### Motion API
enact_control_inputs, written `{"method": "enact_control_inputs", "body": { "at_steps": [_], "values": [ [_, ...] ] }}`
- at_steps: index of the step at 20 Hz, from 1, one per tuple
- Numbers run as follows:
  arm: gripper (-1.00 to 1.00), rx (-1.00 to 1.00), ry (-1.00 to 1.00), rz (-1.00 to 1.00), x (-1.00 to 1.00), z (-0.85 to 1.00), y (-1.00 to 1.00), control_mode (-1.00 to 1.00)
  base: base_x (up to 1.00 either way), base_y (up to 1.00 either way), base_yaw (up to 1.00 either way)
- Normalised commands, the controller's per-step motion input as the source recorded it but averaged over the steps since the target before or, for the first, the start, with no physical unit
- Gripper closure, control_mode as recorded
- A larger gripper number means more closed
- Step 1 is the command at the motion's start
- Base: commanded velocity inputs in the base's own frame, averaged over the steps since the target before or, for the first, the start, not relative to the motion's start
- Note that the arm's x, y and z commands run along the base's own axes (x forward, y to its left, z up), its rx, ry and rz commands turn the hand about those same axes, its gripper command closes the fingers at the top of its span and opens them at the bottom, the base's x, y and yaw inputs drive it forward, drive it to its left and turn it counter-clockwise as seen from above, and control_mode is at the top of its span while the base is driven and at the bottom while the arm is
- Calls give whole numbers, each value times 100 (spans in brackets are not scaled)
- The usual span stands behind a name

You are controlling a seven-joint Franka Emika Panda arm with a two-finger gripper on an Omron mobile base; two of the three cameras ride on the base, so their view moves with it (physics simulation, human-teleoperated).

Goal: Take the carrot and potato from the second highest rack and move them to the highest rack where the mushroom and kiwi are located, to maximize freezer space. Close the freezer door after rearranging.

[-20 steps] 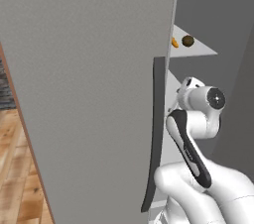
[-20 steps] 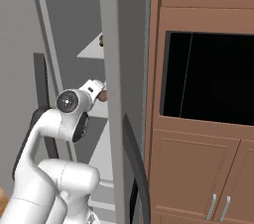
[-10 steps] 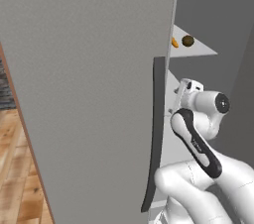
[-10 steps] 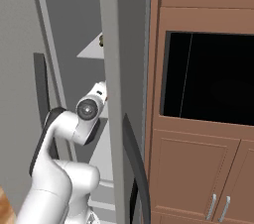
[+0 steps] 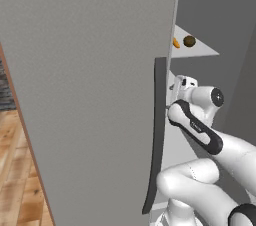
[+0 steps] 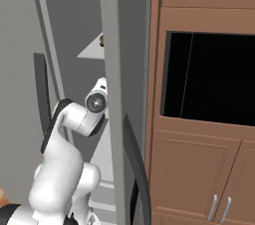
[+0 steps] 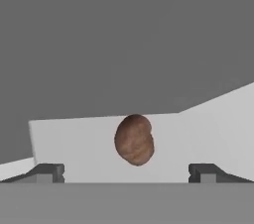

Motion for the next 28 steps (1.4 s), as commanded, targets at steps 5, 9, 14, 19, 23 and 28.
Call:
{"method": "enact_control_inputs", "body": {
  "at_steps": [5, 9, 14, 19, 23, 28],
  "values": [
    [-100, -1, 1, 8, 35, -15, 0, -100, 0, 0, 0],
    [-100, 0, 3, 7, 35, -25, 3, -100, 0, 0, 0],
    [-100, 0, 3, 7, 40, -24, 10, -100, 0, 0, 0],
    [-100, 0, 0, 4, 40, -8, 16, -100, 0, 0, 0],
    [-100, -2, 1, 1, 37, -12, 3, -100, 0, 0, 0],
    [-100, -4, 5, 0, 22, -21, 0, -100, 0, 0, 0]
  ]
}}
